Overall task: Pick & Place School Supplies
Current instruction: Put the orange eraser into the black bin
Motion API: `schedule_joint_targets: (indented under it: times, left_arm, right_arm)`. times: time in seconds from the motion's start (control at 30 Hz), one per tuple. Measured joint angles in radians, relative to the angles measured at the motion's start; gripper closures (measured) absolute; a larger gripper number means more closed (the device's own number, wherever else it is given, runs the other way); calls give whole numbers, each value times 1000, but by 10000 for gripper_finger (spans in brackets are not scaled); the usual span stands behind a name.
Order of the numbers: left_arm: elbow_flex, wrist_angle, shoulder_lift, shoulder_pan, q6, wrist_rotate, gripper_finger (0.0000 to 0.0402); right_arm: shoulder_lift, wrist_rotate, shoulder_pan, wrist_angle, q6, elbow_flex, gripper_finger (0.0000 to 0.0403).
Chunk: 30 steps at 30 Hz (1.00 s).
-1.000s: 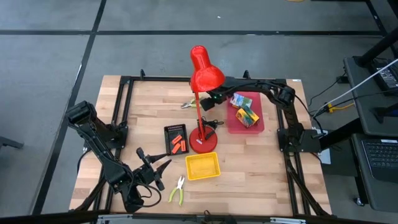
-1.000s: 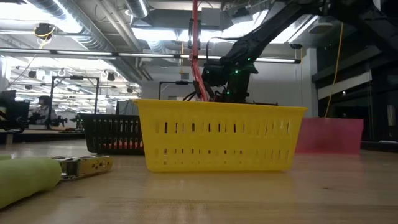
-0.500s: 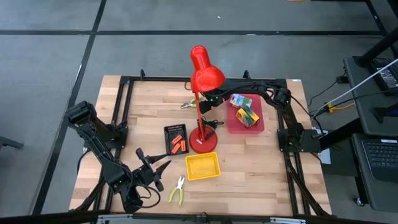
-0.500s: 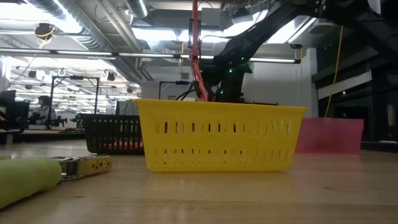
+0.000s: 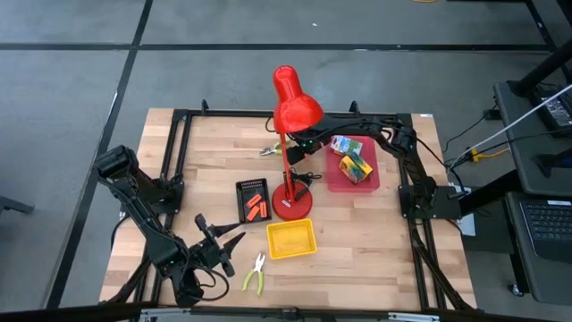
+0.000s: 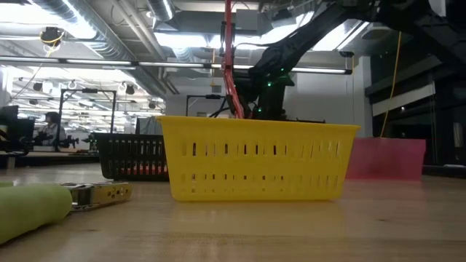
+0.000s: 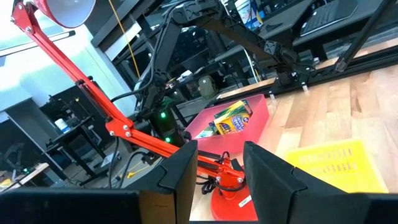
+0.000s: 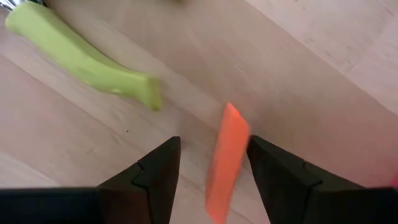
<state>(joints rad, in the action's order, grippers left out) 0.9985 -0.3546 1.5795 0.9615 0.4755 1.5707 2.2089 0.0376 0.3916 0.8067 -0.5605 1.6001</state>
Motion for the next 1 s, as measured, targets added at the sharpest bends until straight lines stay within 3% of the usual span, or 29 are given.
schedule_joint_targets:
  times: [0.2,0.47,0.7,1.0]
  left_arm:
    - [0,0,0,0,0,0,274]
    - [0,2,0,0,0,0,274]
    - [0,8,0,0,0,0,274]
    - [0,16,0,2,0,0,274]
  right_arm:
    - [0,10,-1,11,-19,0,242]
    - [0,19,1,27,-27,-2,367]
    - [-22,74,-8,41,-14,-7,368]
    - [-111,206,-7,203,-35,-10,368]
